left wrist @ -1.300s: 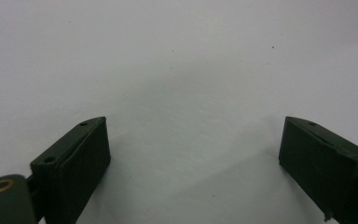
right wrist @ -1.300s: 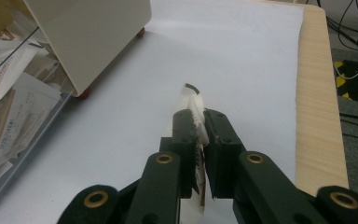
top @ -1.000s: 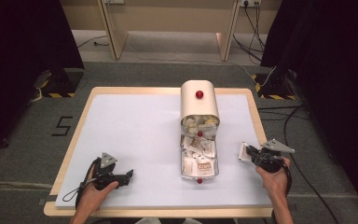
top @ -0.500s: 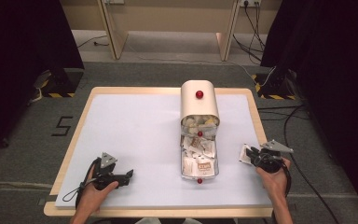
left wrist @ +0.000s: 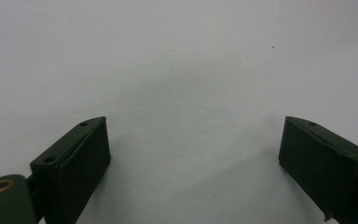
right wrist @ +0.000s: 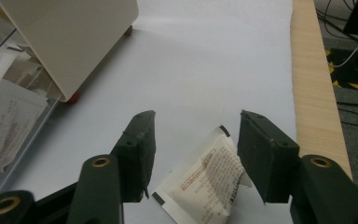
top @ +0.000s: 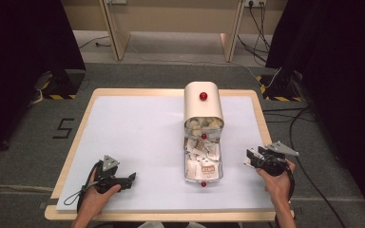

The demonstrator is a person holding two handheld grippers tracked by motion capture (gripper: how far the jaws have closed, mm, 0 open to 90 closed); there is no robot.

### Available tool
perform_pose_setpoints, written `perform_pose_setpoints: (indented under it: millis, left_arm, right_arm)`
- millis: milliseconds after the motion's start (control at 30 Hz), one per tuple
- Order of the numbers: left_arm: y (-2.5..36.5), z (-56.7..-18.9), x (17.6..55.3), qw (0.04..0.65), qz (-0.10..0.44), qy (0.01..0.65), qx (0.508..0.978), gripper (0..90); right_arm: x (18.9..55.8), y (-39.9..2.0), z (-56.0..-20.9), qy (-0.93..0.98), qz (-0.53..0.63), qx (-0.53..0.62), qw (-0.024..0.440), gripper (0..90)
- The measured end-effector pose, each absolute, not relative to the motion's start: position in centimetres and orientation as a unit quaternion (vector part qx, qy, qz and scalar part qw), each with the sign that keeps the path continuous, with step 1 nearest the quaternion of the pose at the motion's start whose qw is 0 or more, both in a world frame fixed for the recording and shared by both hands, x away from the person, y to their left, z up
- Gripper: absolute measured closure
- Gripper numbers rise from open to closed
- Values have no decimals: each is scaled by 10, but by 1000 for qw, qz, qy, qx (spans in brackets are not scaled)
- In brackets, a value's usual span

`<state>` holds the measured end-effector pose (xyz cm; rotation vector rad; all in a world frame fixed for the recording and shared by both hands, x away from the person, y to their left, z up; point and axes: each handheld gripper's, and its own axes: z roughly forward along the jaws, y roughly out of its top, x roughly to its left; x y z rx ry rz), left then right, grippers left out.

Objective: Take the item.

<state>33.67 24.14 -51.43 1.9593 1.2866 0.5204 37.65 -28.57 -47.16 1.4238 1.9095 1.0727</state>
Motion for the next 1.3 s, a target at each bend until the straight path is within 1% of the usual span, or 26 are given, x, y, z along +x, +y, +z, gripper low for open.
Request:
perform_pose_setpoints:
  millis: [233,300,367,400,433,800,833,933,1300]
  left_arm:
    - [241,-514,337,362,202,500,760,83]
    - [241,-514,337,362,202,500,760,83]
    - [241,-514,337,362,202,500,760,83]
    - [241,-514,337,362,202,500,760,83]
    - [241,-514,337,362,202,500,760,83]
    - [241,-514,337,362,202,500,760,83]
    - [241,-514,337,362,202,500,761,83]
    - [241,-514,337,362,202,499,761,83]
    - [241,-514,337,362,203,499,761,83]
  right_arm:
    - [376,-284,-472,707,394,534,244,370]
    - [375,-283,-471,707,394,534,245,345]
    - [372,-281,-470,710,393,534,237,287]
    - [372,-281,-470,710,393,534,237,287]
    - [368,-278,-471,714,390,533,232,262]
    - [346,-275,-476,710,390,539,231,235]
    - [343,-275,-476,715,387,532,238,235]
    - [340,-275,-476,716,386,529,242,235]
    - [324,-272,-478,723,386,525,229,219]
